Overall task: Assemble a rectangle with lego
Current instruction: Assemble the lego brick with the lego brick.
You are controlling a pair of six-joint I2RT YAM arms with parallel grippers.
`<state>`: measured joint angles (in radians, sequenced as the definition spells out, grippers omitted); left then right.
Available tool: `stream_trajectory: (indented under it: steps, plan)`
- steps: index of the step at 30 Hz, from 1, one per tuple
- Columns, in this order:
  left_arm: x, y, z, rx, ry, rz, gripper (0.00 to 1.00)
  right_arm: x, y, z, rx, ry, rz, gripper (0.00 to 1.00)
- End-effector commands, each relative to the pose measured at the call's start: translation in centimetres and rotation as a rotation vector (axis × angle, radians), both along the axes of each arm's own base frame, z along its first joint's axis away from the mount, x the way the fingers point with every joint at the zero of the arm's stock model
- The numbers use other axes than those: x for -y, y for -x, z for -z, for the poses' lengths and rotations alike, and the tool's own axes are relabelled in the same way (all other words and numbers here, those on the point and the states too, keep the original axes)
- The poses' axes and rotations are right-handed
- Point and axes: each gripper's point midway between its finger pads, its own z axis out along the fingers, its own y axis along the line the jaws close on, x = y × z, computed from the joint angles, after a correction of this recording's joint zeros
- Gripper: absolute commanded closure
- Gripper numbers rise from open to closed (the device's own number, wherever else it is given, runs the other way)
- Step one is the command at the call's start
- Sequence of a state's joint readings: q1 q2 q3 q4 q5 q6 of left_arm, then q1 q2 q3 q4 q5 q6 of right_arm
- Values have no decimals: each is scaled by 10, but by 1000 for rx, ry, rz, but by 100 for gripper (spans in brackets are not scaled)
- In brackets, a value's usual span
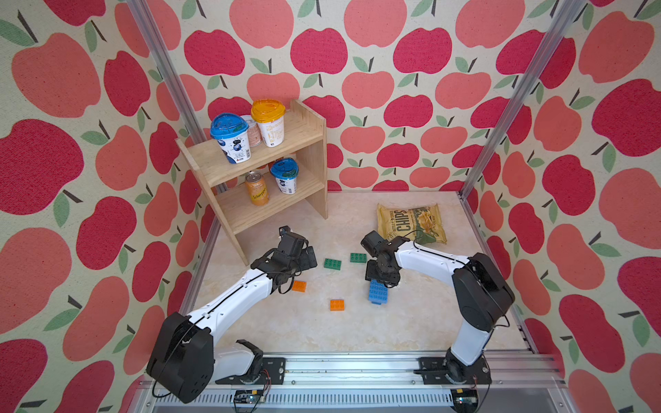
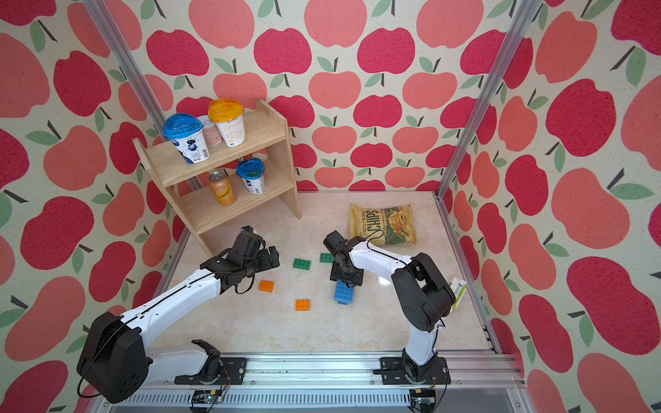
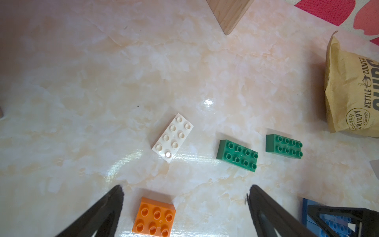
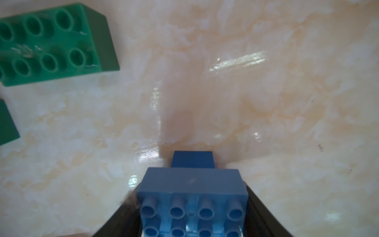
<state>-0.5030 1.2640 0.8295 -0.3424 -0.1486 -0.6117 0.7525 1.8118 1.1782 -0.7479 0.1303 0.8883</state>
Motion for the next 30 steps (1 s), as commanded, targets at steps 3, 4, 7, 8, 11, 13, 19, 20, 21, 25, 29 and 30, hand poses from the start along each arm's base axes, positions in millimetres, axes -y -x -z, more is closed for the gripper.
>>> stream_trajectory:
  steps: [3,4,7,8,11,13,19,20,21,25,29,30]
  plan:
    - [3,-3,-7,28,1,7,3,32,46,47,-209,121,-40,68]
    - [2,-3,-7,27,1,5,3,33,41,43,-192,117,-49,67]
    - [3,-4,-7,25,2,5,3,41,25,32,-147,137,-80,65]
    - [3,-4,-7,25,2,4,3,45,20,29,-136,143,-92,65]
    - [4,-5,-8,26,3,6,3,54,5,22,-104,130,-113,64]
    - [4,-6,-7,24,1,6,3,60,-5,19,-86,114,-120,61]
    - [3,-6,-8,25,-3,-1,3,69,-27,10,-52,84,-172,48]
    - [3,-6,-9,26,-4,-3,3,71,-30,8,-50,94,-178,44]
    - [3,-5,-9,25,-4,-3,3,72,-31,8,-50,97,-183,40]
    - [2,-4,-9,26,-8,-7,3,69,-32,7,-60,82,-203,21]
    - [0,-3,-9,27,-14,-7,3,64,-31,4,-53,43,-195,13]
    - [0,-3,-9,27,-15,-6,3,62,-32,2,-47,33,-191,11]
